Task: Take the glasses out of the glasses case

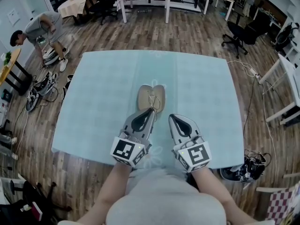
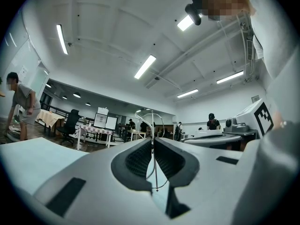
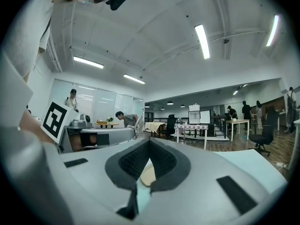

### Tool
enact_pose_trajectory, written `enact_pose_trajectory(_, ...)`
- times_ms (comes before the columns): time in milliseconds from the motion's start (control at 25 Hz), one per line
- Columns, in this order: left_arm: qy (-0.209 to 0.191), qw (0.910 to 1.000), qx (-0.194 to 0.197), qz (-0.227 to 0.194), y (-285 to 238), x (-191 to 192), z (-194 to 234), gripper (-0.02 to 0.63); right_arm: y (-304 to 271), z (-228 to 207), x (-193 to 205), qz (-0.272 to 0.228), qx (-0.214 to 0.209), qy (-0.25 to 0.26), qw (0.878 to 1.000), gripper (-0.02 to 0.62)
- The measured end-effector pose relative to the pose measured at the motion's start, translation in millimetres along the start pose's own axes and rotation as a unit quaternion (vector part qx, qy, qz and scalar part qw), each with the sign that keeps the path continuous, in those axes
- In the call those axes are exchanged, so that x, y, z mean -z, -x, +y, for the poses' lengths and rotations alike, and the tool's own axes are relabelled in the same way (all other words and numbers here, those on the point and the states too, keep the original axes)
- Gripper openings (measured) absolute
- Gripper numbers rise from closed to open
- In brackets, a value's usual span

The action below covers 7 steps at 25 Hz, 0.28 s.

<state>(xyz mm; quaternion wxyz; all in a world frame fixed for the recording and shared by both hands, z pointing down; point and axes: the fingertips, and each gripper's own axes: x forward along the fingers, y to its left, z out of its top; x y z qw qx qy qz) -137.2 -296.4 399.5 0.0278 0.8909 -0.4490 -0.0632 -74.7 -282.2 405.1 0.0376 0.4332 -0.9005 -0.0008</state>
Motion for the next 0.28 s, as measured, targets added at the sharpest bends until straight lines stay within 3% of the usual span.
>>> enact_pose_trajectory(280,-0.002,1.0000,0.000,0.002,-3.6,1.5,-3.8,0.028,3.3,-8.1,5.5,0.009,0.011,-0.014,1.000,0.006)
